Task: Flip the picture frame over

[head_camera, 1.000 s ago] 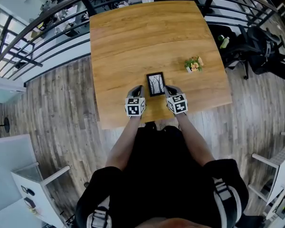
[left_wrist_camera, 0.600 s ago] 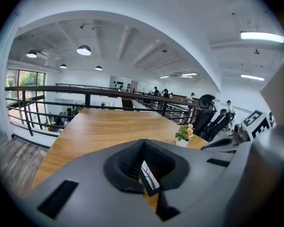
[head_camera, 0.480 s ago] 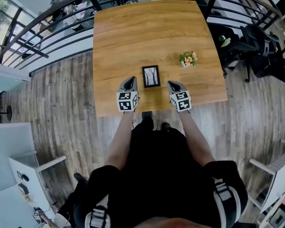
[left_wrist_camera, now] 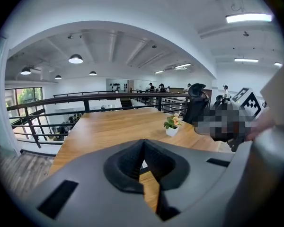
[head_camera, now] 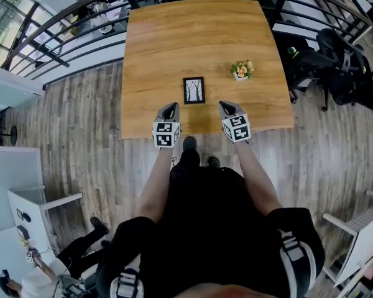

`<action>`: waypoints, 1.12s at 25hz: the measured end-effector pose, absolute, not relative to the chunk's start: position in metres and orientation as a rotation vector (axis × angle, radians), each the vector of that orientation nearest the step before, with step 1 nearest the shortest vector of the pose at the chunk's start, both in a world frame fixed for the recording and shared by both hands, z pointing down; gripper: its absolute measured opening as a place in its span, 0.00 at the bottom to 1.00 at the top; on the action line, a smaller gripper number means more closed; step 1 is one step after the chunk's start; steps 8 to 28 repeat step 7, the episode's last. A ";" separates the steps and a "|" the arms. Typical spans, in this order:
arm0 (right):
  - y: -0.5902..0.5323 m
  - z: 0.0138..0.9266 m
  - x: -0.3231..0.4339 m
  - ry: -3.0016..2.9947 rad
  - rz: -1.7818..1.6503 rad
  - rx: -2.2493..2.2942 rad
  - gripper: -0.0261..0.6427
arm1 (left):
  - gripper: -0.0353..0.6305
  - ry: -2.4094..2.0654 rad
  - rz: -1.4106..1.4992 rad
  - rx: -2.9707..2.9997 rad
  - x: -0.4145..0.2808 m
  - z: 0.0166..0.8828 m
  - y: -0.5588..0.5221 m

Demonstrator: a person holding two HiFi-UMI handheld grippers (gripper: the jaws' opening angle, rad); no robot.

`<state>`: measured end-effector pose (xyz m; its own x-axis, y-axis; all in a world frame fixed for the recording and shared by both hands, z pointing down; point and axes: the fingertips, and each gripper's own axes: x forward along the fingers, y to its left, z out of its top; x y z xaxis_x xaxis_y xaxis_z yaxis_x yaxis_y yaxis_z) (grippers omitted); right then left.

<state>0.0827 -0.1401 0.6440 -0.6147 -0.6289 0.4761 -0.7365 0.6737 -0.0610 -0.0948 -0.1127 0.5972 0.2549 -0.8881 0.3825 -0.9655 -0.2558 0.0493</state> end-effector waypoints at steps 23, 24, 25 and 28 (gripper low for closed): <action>-0.129 0.640 0.087 -2.482 0.330 1.042 0.05 | 0.08 -1.741 0.392 2.247 -0.089 0.592 -0.098; -0.129 0.640 0.087 -2.482 0.330 1.042 0.05 | 0.08 -1.741 0.392 2.247 -0.089 0.592 -0.098; -0.129 0.640 0.087 -2.482 0.330 1.042 0.05 | 0.08 -1.741 0.392 2.247 -0.089 0.592 -0.098; -0.129 0.640 0.087 -2.482 0.330 1.042 0.05 | 0.08 -1.741 0.392 2.247 -0.089 0.592 -0.098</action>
